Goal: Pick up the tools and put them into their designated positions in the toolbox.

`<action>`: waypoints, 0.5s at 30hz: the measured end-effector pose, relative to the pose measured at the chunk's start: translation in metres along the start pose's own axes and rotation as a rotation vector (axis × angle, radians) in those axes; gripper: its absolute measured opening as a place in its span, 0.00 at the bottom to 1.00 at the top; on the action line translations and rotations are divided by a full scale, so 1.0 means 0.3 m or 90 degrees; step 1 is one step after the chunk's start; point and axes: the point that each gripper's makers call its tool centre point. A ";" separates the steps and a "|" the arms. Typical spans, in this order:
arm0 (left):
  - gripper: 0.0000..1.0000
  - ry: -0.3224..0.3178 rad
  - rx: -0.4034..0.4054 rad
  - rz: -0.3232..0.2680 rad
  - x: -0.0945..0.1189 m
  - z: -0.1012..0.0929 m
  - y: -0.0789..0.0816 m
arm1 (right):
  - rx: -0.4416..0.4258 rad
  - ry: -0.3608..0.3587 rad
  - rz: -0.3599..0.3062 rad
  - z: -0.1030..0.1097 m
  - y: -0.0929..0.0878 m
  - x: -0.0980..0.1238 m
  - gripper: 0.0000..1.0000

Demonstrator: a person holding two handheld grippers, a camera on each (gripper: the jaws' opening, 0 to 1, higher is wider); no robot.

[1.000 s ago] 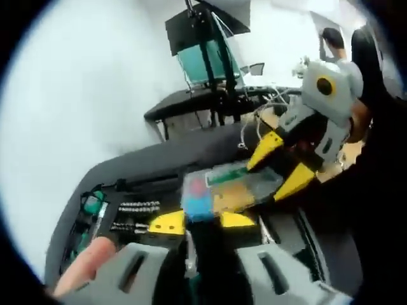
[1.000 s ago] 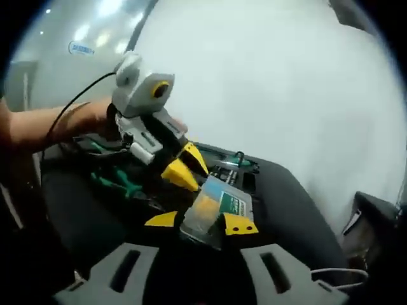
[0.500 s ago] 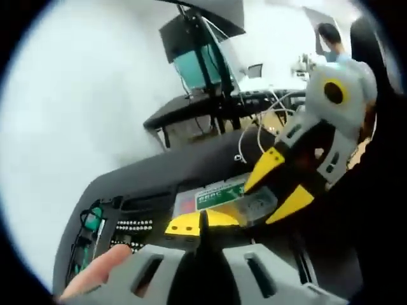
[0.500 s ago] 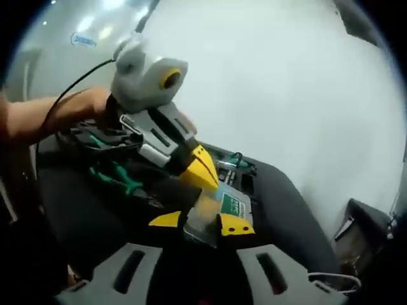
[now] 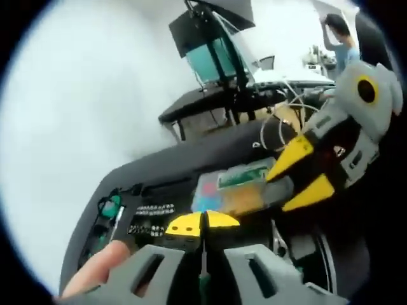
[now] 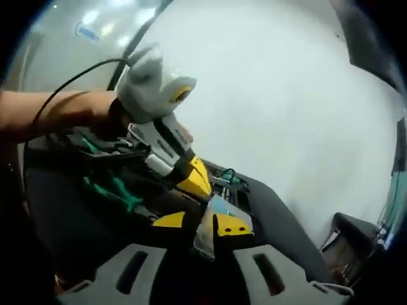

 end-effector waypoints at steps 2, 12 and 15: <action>0.01 -0.009 0.005 -0.006 -0.009 -0.013 0.002 | 0.021 -0.002 0.012 -0.002 -0.015 -0.018 0.06; 0.01 -0.042 -0.004 0.056 -0.054 -0.061 -0.036 | 0.017 0.008 0.050 -0.024 -0.059 -0.038 0.00; 0.01 -0.039 -0.007 0.058 -0.055 -0.058 -0.039 | -0.006 -0.003 0.035 -0.067 -0.034 -0.085 0.00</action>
Point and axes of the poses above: the point that each gripper's makers call its tool centre point, and the gripper's own axes: x roughly backward along the fingers, z roughly to its left, y roughly out of its top, and after that the axes turned 12 degrees about -z, right-handed
